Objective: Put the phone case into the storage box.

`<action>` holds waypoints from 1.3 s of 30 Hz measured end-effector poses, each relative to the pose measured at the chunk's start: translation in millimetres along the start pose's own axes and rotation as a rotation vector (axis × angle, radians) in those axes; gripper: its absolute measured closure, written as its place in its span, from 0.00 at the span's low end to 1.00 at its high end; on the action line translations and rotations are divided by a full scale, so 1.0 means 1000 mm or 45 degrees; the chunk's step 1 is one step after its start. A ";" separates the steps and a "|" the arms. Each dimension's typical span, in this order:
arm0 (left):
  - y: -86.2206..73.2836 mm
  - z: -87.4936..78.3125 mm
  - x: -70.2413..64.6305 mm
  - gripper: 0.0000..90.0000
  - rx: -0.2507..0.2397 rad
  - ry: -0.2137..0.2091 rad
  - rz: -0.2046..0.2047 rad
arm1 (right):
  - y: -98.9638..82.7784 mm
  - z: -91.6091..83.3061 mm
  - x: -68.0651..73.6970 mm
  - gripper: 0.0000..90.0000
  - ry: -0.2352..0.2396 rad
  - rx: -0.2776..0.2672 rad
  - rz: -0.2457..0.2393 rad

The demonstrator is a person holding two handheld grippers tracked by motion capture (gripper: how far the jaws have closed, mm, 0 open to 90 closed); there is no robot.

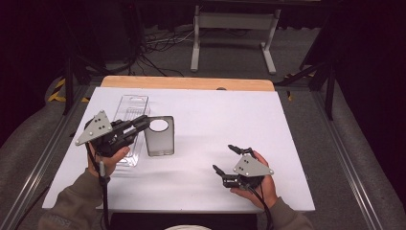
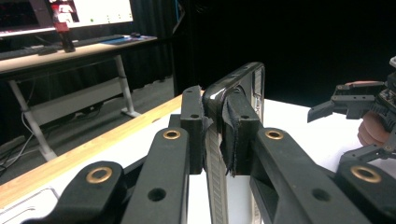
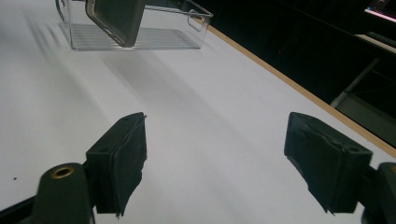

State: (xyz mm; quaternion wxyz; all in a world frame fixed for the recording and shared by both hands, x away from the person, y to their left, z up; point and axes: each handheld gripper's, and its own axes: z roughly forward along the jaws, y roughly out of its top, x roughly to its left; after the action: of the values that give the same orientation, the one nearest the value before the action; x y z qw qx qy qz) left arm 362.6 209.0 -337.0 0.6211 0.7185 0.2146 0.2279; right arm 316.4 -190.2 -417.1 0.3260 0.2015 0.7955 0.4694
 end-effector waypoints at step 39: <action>0.009 -0.042 0.029 0.89 -0.115 0.184 0.008 | -0.001 0.003 -0.001 0.25 0.039 0.032 -0.009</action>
State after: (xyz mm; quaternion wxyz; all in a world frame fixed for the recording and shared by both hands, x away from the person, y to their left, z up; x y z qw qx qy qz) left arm 361.4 258.8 -321.5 0.6349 0.6722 0.2460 0.2906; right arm 319.1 -189.3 -419.2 0.3130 0.1954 0.8069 0.4612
